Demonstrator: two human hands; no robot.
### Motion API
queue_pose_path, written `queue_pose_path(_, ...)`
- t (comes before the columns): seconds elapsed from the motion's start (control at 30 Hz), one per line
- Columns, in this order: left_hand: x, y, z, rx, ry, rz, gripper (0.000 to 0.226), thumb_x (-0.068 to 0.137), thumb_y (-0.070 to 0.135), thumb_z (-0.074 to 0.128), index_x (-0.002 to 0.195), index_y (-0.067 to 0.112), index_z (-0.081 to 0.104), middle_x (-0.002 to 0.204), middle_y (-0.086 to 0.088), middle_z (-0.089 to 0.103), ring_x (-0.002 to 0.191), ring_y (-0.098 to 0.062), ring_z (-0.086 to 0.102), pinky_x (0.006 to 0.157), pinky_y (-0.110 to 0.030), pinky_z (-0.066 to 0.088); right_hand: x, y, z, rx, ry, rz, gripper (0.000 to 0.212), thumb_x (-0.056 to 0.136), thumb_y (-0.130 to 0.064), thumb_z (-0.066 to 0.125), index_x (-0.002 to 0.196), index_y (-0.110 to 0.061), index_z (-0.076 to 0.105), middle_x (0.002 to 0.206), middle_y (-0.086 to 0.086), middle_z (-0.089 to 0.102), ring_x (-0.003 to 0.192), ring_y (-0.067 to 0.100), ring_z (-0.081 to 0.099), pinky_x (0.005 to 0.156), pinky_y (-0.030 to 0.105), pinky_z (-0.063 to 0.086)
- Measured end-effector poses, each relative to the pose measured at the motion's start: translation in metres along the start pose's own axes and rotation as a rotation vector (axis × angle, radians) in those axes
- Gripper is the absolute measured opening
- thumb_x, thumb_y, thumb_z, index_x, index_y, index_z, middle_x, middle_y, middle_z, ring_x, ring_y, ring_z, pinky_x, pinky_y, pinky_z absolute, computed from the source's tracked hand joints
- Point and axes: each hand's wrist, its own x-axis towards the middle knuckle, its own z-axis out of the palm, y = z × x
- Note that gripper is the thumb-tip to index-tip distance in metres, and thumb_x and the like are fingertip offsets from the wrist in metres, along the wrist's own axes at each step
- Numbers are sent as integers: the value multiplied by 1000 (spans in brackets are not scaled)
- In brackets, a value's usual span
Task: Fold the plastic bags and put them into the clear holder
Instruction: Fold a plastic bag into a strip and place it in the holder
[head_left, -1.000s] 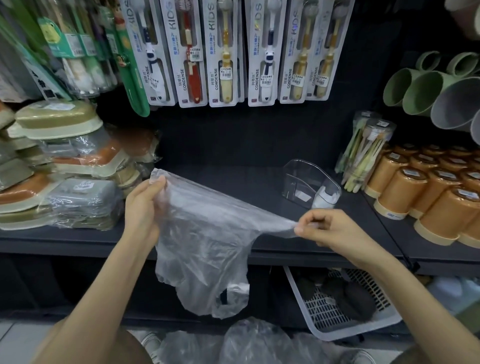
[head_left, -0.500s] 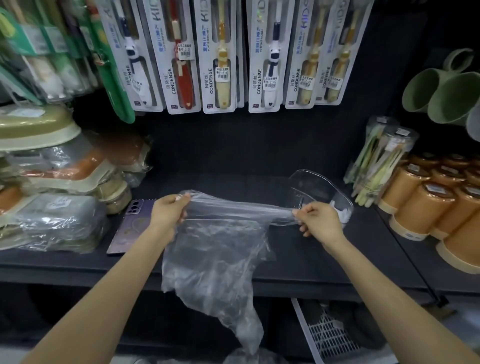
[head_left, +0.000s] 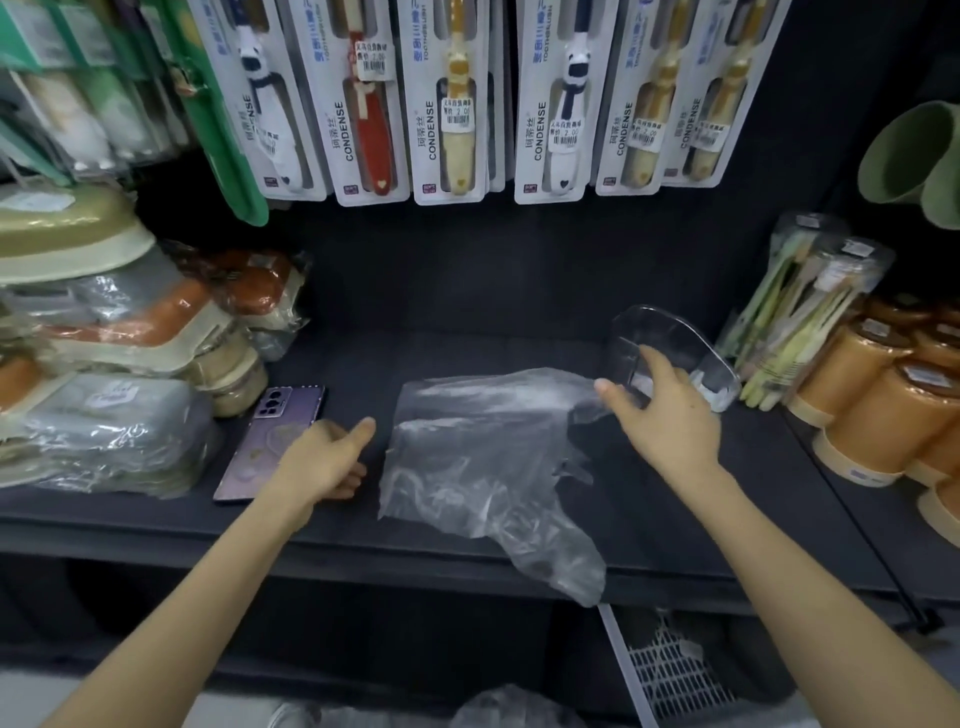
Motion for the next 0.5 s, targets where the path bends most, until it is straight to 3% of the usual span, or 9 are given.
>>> queue_pose_path(0.1, -33, -9, -2, -3, -90, -74, 44, 97, 44, 50, 103, 0, 52, 66, -17, 69, 52, -20, 60, 44, -23, 49, -38, -6, -12, -35, 215, -171, 63, 89, -63, 39, 126, -16, 58, 117, 10, 64, 105, 34, 60, 72, 39, 49)
queue_pose_path(0.2, -50, -13, 5, -119, -199, -135, 38, 97, 41, 52, 98, 2, 52, 69, -17, 72, 51, -19, 62, 42, -22, 48, -70, -9, -21, -44, 294, -281, 59, 91, -58, 36, 113, -12, 66, 104, 9, 68, 92, 34, 62, 70, 37, 49)
queue_pose_path(0.27, -53, -14, 12, -185, -208, -124, 34, 97, 35, 54, 101, 1, 54, 72, -15, 73, 53, -18, 64, 41, -21, 46, -92, -14, -31, 54, 131, -252, 64, 88, -67, 31, 101, -17, 70, 95, -1, 69, 88, 25, 62, 71, 32, 44)
queue_pose_path(0.33, -51, -15, 17, -267, -192, -114, 28, 98, 27, 54, 105, 0, 56, 69, -13, 72, 51, -15, 64, 39, -18, 44, -115, -17, -38, 147, -184, -185, 72, 80, -81, 25, 90, -27, 72, 87, -13, 65, 85, 13, 59, 72, 28, 43)
queue_pose_path(0.4, -49, -16, 21, -335, -167, -115, 24, 97, 20, 55, 108, -1, 57, 68, -10, 71, 47, -11, 62, 38, -16, 42, -134, -16, -36, 76, -433, -199, 73, 71, -88, 30, 83, -29, 71, 87, -14, 63, 86, 7, 56, 77, 27, 45)
queue_pose_path(0.5, -49, -16, 23, -391, -146, -129, 13, 96, 12, 57, 100, 0, 60, 63, -6, 69, 56, -15, 61, 39, -16, 43, -144, -12, -30, -7, -559, -249, 38, 72, -68, 62, 72, -30, 62, 88, -14, 56, 89, 7, 51, 79, 21, 38)
